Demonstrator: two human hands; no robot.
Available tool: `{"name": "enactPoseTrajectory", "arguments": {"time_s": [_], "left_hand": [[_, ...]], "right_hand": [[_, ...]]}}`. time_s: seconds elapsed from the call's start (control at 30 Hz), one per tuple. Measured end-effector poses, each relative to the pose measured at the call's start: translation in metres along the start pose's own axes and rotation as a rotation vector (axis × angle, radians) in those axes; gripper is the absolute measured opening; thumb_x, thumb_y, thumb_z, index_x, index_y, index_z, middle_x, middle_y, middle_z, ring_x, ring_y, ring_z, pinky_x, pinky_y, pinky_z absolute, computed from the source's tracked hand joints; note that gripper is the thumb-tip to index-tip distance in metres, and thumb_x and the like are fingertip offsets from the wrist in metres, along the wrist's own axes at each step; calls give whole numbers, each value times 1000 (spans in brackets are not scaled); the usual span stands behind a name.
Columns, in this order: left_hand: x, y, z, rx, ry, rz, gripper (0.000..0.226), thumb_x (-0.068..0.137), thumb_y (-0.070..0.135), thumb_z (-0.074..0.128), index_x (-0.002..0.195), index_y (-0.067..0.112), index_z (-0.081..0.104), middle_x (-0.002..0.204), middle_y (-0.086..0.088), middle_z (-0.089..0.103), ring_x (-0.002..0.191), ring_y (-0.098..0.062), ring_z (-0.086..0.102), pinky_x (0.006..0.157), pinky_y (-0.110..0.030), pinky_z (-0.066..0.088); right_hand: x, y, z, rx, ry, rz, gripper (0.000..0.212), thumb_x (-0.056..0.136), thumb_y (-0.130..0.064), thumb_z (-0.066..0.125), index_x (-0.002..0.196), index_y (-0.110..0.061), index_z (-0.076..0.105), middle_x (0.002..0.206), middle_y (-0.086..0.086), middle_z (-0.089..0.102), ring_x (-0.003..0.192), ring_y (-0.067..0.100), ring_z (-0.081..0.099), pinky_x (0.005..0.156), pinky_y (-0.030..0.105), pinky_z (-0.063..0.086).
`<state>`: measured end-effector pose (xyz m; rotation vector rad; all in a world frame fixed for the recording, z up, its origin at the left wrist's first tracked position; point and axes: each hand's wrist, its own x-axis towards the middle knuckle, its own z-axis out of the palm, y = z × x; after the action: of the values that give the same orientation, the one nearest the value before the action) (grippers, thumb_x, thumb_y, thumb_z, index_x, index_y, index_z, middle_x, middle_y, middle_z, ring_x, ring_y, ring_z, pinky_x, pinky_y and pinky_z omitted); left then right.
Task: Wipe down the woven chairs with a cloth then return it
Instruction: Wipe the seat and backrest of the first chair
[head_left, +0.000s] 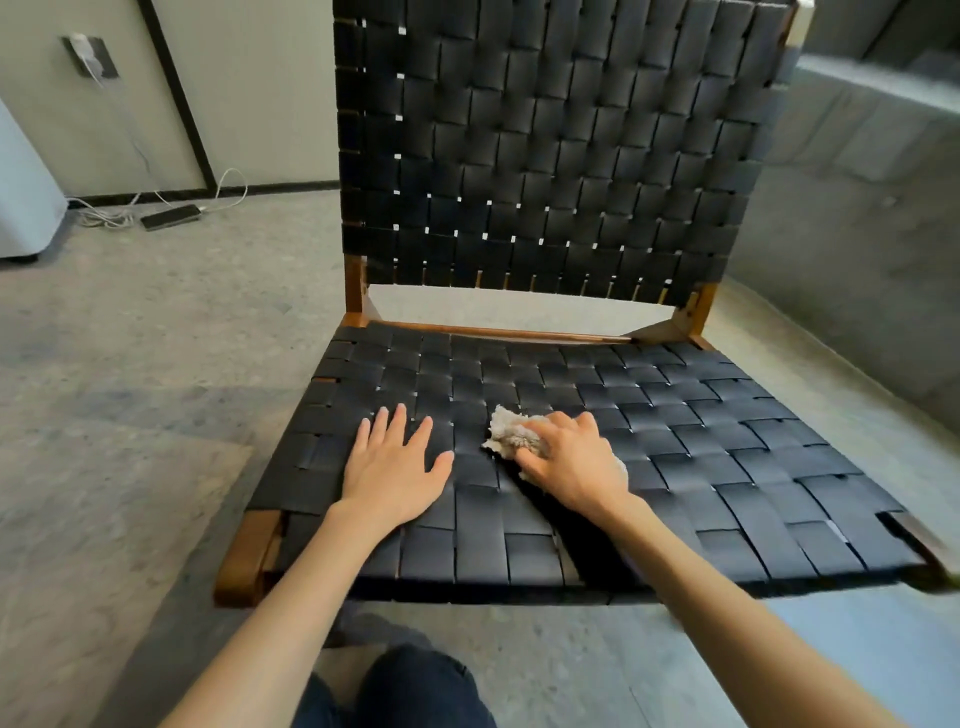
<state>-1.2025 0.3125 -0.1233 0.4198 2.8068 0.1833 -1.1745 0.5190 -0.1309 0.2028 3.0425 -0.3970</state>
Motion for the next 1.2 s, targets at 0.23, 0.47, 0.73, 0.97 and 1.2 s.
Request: {"name": "enactPoseTrajectory", "arguments": {"time_s": [0.23, 0.47, 0.73, 0.97, 1.2], "left_hand": [[-46, 47, 11, -69, -73, 72, 64, 94, 64, 21, 151, 36, 8, 159, -3, -8, 144, -34, -16, 114, -49, -12], [-50, 91, 29, -61, -12, 122, 66, 96, 61, 18, 152, 28, 5, 159, -5, -7, 144, -32, -16, 110, -57, -13], [-32, 112, 33, -26, 16, 139, 62, 96, 59, 16, 151, 31, 9, 159, -9, -3, 146, -28, -10, 113, -52, -11], [-14, 128, 39, -42, 58, 209, 55, 100, 51, 15, 151, 31, 12, 160, -1, 7, 147, -25, 0, 117, -44, -3], [-6, 127, 43, -136, 155, 184, 47, 103, 30, 20, 149, 22, 24, 158, 2, 19, 146, -18, 11, 118, -38, 6]], "right_hand": [[-82, 26, -12, -100, 115, 2, 43, 90, -50, 47, 131, -37, 51, 127, -5, 54, 114, 24, 39, 90, 39, 37], [-121, 127, -46, -205, 237, 244, 45, 91, -51, 48, 134, -36, 49, 131, -3, 52, 118, 25, 38, 95, 41, 34], [-115, 224, -76, -237, 340, 434, 42, 90, -41, 56, 130, -28, 54, 130, 7, 54, 117, 32, 41, 99, 40, 31], [-103, 186, -56, -145, 374, 114, 25, 93, -22, 56, 114, -13, 65, 114, 9, 67, 107, 31, 52, 98, 38, 33], [-83, 101, -22, 110, 244, -208, 29, 93, -18, 54, 119, -14, 63, 119, 4, 66, 108, 25, 53, 100, 38, 37]]}}
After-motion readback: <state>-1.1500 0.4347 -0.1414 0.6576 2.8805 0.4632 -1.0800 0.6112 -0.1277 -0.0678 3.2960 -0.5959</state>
